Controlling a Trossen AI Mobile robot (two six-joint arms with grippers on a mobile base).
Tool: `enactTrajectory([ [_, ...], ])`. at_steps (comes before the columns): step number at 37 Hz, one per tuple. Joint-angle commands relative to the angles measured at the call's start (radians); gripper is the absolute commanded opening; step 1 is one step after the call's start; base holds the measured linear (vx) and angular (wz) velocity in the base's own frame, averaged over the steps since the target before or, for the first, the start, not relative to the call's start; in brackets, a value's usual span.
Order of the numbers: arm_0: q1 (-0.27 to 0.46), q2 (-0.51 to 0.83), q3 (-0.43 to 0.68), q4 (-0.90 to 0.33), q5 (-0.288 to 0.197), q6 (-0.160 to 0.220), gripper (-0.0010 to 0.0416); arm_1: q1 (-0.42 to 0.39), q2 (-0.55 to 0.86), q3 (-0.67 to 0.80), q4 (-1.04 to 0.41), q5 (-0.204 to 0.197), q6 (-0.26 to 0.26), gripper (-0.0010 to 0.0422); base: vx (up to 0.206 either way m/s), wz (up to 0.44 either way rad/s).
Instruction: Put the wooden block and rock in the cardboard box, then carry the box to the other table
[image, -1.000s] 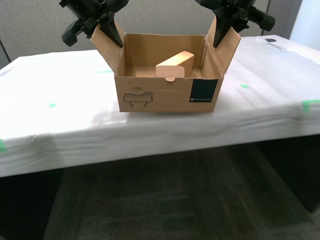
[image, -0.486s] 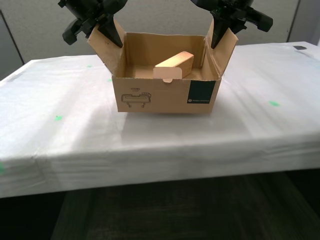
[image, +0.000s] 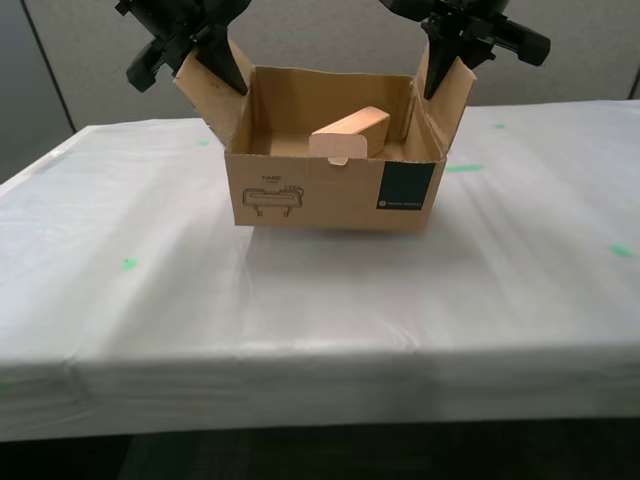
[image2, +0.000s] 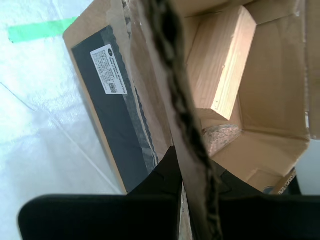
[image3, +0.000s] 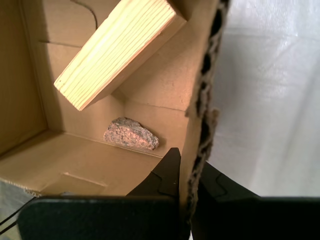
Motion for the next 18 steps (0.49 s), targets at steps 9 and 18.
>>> enactTrajectory([
  [9, 0.005, -0.019, 0.002, -0.048, 0.114, 0.020, -0.0001, -0.073, 0.000, 0.000, -0.006, 0.060, 0.002, -0.0001, 0.145, 0.073],
  [18, 0.005, -0.066, 0.002, -0.053, 0.137, 0.039, -0.0001, -0.098, 0.000, 0.000, 0.007, 0.057, -0.028, -0.0001, 0.074, 0.022],
])
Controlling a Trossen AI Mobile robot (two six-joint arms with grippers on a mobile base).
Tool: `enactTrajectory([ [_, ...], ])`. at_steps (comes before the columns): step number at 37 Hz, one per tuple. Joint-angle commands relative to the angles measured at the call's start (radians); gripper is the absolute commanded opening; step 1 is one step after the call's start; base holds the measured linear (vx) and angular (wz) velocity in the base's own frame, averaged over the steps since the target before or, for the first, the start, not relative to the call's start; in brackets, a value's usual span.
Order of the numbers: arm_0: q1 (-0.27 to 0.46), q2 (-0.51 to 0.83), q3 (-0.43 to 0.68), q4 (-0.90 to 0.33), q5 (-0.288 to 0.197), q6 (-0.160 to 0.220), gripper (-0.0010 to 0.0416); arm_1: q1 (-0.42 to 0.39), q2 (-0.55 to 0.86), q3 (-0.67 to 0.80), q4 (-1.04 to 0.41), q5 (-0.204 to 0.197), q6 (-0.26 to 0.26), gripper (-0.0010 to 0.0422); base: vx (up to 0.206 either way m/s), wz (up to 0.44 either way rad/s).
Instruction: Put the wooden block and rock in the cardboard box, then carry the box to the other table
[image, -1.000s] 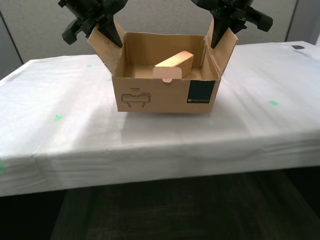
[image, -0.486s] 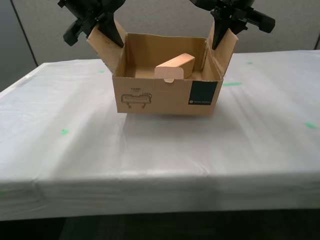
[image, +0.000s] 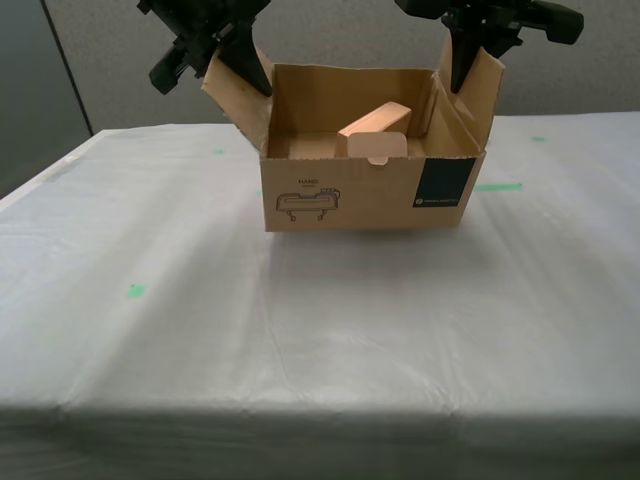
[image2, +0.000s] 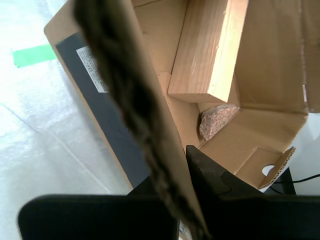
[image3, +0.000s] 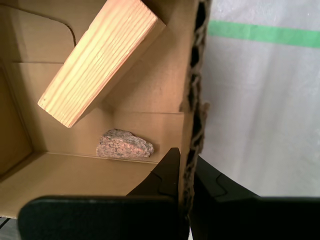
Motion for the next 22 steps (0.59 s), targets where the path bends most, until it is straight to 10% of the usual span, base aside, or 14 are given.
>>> enactTrajectory([
  [1, 0.003, -0.019, 0.003, 0.013, -0.003, 0.010, -0.0001, -0.011, -0.001, 0.002, 0.021, 0.040, -0.009, -0.0001, 0.000, 0.000],
  [22, -0.026, -0.024, 0.003, -0.002, 0.145, 0.019, -0.0001, -0.023, 0.153, 0.040, 0.072, 0.040, -0.048, -0.0001, -0.004, -0.008],
])
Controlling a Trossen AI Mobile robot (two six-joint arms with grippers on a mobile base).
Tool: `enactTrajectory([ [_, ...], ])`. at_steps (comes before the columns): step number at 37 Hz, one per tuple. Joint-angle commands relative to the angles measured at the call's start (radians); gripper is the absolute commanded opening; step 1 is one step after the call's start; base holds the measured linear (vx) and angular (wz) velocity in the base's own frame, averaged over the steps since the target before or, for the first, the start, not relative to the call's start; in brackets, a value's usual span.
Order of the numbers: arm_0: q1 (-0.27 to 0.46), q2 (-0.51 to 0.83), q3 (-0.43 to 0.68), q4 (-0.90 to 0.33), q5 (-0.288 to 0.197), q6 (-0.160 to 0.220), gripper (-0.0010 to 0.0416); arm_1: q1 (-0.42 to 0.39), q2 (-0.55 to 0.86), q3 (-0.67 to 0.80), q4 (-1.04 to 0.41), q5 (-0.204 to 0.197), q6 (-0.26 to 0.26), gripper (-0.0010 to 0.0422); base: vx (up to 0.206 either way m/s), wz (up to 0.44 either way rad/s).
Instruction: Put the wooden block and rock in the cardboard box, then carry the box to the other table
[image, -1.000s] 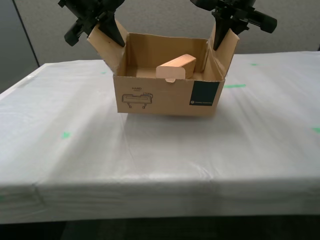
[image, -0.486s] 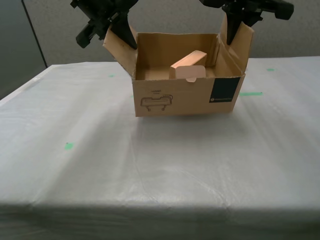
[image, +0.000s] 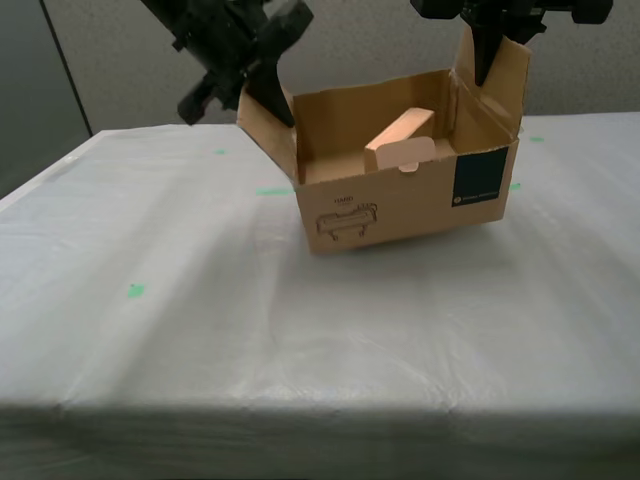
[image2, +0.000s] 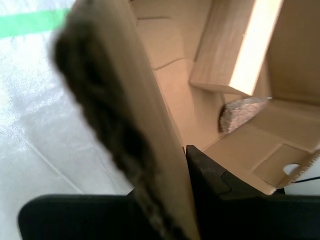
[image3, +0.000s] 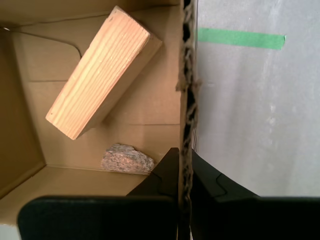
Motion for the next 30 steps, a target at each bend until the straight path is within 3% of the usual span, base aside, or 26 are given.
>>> enactTrajectory([
  [1, -0.009, -0.002, 0.003, 0.042, -0.002, 0.002, -0.0001, -0.002, 0.040, 0.039, 0.005, 0.025, 0.009, -0.0001, 0.000, 0.000],
  [9, -0.047, 0.006, 0.003, 0.099, -0.002, 0.002, -0.0001, -0.001, 0.123, 0.200, -0.031, 0.002, 0.007, -0.0001, 0.000, 0.000],
  [20, -0.099, 0.032, 0.002, 0.113, -0.004, -0.013, -0.0001, -0.008, 0.311, 0.541, -0.246, 0.001, 0.041, -0.0001, 0.000, 0.000],
  [23, -0.104, 0.043, 0.002, 0.121, -0.037, -0.012, -0.0001, -0.008, 0.342, 0.584, -0.270, 0.000, 0.039, -0.0001, 0.000, 0.000],
  [25, -0.108, 0.053, 0.002, 0.121, -0.071, -0.013, -0.0001, -0.008, 0.354, 0.598, -0.285, -0.017, 0.039, -0.0001, 0.000, 0.000],
  [30, -0.117, 0.124, 0.002, 0.147, -0.074, -0.021, -0.0001, -0.008, 0.367, 0.586, -0.286, -0.081, 0.062, -0.0001, 0.000, 0.000],
])
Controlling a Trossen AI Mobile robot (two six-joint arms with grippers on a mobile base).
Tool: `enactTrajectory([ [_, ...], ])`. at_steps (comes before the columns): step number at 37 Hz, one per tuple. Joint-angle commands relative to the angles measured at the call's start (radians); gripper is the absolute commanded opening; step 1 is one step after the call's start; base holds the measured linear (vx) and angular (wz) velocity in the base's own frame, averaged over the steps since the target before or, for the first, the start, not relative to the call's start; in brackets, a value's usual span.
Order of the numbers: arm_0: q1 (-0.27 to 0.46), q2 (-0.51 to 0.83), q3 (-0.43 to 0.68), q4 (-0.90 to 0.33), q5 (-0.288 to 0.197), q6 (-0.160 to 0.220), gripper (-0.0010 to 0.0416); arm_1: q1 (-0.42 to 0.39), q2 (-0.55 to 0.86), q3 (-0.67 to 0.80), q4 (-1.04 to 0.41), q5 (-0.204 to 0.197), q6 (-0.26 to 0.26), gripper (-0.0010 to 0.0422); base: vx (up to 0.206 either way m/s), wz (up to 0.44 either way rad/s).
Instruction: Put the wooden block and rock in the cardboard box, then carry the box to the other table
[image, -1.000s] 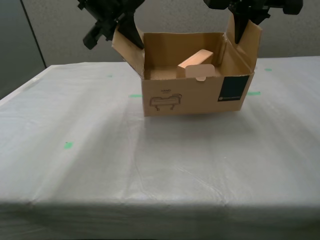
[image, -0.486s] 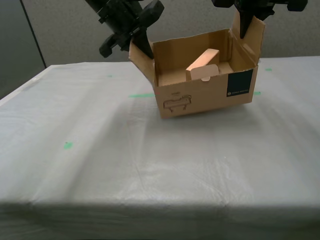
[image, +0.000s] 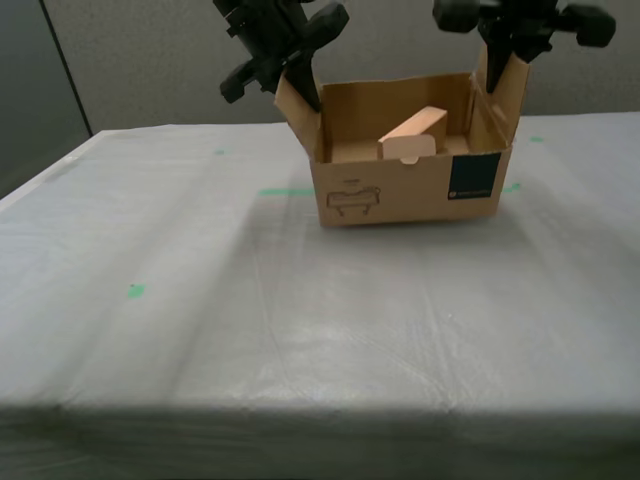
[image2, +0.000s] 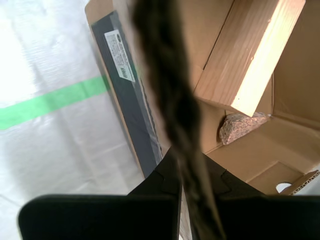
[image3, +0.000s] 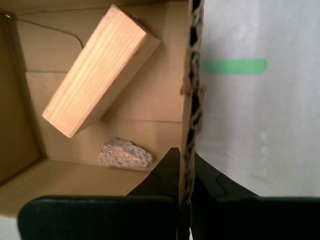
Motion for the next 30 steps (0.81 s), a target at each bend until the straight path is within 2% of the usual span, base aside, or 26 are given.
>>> enactTrajectory([
  [1, -0.004, 0.050, 0.001, 0.027, -0.023, -0.007, -0.0001, -0.003, 0.002, -0.018, 0.005, -0.030, 0.035, -0.0001, 0.000, 0.000],
  [4, -0.003, 0.082, 0.001, 0.039, -0.023, -0.013, -0.0001, -0.001, 0.000, -0.024, -0.005, -0.079, 0.055, -0.0001, 0.000, 0.000],
  [6, -0.003, 0.092, 0.001, 0.042, -0.023, -0.013, -0.0001, 0.000, 0.000, -0.024, -0.007, -0.096, 0.060, -0.0001, 0.000, 0.000],
  [24, -0.004, 0.090, 0.001, 0.041, -0.024, -0.014, 0.0000, 0.002, 0.000, -0.018, 0.031, -0.097, 0.047, 0.0000, 0.000, 0.000],
  [30, -0.004, 0.090, 0.001, 0.042, -0.023, -0.052, 0.0000, 0.002, 0.000, -0.018, 0.032, -0.097, 0.044, 0.0000, 0.000, 0.000],
])
